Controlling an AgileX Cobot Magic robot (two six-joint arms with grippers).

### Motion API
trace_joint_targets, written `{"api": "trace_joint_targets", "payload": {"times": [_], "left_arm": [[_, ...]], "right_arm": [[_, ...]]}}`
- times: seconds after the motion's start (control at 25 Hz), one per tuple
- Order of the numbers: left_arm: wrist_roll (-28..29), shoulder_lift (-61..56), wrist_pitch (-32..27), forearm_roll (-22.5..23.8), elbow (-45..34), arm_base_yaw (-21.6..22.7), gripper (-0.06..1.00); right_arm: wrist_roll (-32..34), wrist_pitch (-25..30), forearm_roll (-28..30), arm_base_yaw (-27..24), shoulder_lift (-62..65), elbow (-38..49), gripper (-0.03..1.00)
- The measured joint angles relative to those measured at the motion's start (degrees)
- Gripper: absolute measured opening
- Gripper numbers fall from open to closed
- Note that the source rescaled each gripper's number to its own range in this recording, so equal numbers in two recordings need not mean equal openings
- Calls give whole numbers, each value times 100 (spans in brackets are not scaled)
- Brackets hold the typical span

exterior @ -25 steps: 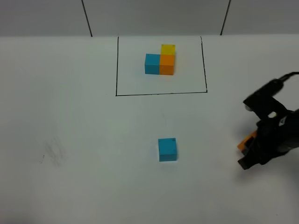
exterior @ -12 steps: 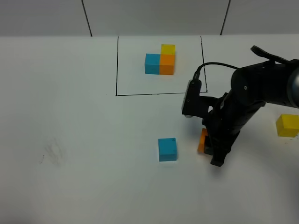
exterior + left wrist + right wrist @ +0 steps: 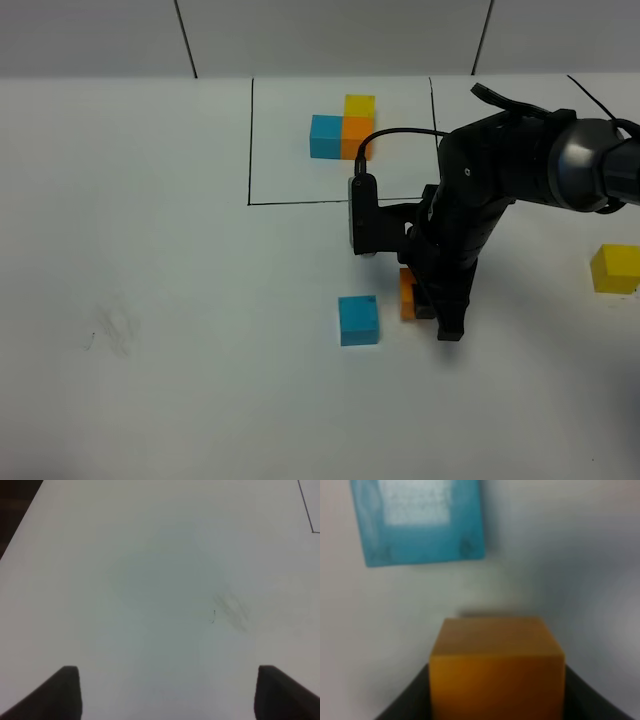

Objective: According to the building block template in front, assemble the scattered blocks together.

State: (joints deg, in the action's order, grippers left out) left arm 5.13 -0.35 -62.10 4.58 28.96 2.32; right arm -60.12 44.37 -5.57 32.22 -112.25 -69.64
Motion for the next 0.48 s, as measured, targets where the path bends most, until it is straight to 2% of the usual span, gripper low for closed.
{"api": "trace_joint_targets", "payload": {"times": [0.48], "left_arm": [[-16,0,2,0,0,0,60]], "right_arm": [[-168,133,-29,180,-31,-12,17]]}}
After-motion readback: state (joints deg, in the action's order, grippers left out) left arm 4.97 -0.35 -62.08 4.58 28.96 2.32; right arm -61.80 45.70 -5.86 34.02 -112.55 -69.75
